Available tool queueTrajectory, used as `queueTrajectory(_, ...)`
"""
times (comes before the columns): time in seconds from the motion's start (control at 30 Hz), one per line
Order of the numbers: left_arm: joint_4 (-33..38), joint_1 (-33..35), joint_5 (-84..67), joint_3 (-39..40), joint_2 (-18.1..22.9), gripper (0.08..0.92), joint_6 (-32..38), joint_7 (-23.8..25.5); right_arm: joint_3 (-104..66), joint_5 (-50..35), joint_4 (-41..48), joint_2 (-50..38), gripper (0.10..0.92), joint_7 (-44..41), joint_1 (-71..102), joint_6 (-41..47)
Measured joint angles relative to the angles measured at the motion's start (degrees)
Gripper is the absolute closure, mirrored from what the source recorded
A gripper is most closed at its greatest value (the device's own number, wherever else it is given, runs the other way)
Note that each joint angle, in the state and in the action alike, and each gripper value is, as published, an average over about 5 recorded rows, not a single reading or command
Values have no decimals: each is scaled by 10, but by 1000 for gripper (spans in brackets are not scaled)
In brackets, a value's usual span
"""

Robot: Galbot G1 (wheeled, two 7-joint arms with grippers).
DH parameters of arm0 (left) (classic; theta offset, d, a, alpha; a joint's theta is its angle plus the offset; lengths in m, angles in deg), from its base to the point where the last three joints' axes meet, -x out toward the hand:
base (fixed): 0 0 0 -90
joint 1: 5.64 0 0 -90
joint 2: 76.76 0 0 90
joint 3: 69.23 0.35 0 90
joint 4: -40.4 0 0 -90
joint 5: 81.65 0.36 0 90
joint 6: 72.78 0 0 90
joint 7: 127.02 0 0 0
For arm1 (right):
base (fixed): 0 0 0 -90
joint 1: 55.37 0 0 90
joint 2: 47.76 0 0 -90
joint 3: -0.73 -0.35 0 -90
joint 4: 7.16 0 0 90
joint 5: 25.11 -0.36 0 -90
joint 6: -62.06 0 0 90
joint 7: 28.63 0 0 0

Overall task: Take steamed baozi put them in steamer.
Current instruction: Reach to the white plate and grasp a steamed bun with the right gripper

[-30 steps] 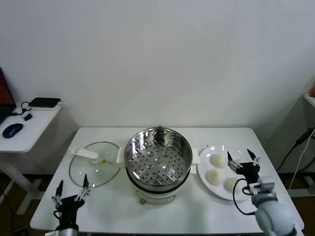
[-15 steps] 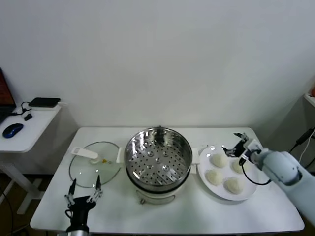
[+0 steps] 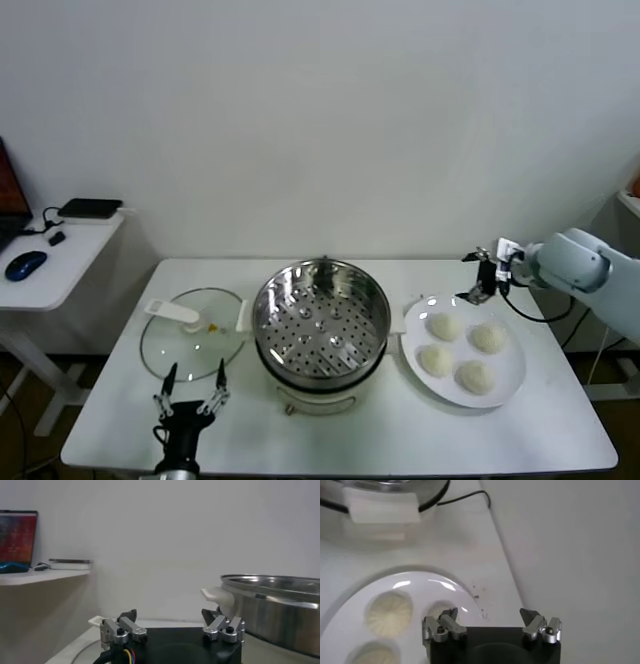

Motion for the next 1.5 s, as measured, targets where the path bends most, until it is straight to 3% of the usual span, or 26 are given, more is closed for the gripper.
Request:
queueTrajectory(0.33, -3, -3, 1, -2, 0, 177, 2, 2, 122, -15, 99, 73, 203, -49, -43, -30)
queueTrajectory(0.87, -13, -4, 2, -25, 0, 177, 0, 8, 81, -2, 253, 185, 203, -82, 37, -58)
queueTrajectory(1.5, -27, -8, 4, -36, -1, 177, -4, 12, 52, 20, 329, 244, 204, -99, 76, -70)
